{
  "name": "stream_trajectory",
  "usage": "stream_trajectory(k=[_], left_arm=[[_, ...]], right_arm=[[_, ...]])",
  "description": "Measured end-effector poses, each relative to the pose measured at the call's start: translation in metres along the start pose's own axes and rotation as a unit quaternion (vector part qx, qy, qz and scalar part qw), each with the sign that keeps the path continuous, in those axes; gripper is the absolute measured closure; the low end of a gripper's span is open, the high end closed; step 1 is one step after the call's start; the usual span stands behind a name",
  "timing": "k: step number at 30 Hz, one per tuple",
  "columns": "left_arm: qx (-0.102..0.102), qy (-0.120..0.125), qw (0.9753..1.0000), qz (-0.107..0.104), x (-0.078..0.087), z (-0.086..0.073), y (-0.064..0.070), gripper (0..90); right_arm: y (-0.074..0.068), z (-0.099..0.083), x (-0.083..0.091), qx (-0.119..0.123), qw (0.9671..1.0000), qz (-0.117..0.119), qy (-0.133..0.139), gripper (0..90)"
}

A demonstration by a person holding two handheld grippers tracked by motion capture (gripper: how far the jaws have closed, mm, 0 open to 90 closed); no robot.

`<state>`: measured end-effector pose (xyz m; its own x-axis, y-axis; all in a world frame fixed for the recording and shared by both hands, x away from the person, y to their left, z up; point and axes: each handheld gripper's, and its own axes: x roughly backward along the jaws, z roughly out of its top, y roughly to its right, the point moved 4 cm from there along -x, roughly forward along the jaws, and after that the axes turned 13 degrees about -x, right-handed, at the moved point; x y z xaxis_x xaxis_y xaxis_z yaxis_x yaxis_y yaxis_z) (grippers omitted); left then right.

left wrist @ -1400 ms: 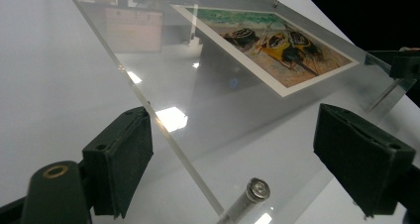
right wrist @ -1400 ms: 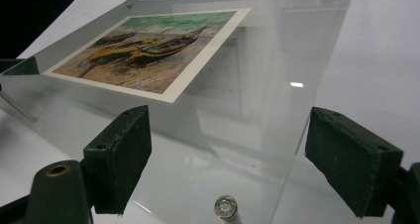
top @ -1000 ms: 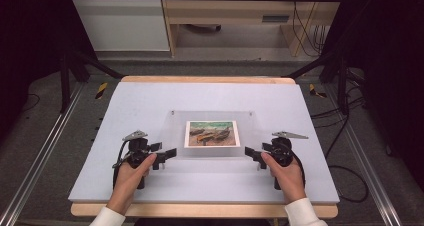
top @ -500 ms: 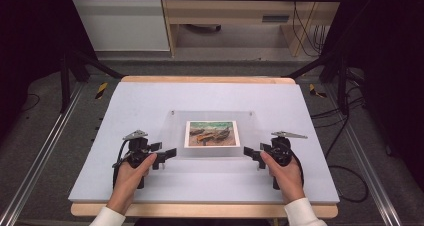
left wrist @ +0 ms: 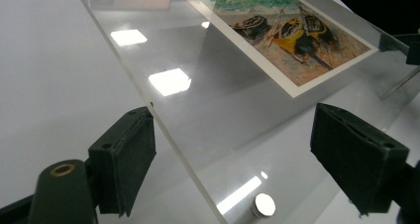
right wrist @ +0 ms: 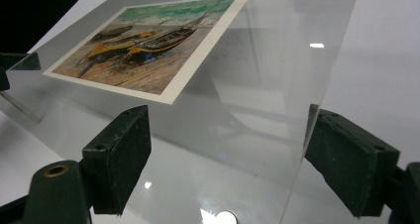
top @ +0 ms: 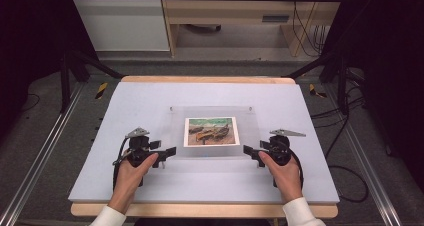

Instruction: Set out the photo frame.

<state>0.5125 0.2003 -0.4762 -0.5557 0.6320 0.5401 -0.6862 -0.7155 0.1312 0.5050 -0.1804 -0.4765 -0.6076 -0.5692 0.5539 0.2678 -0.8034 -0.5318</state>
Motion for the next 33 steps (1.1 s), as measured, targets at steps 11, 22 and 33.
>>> stream_trajectory(k=[11,22,33], left_arm=[[-0.039,0.020,0.9988,0.023,0.000,0.006,0.003,19.0],[-0.049,0.035,0.9973,0.041,0.010,0.002,0.012,28.2],[-0.056,0.035,0.9961,0.059,0.023,-0.003,0.021,38.1]], right_arm=[[-0.001,0.008,-0.001,0.030,0.9990,-0.017,0.027,20.8],[-0.005,-0.004,0.012,0.060,0.9971,-0.022,0.042,25.1],[-0.009,-0.016,0.025,0.080,0.9951,-0.032,0.049,31.9]])
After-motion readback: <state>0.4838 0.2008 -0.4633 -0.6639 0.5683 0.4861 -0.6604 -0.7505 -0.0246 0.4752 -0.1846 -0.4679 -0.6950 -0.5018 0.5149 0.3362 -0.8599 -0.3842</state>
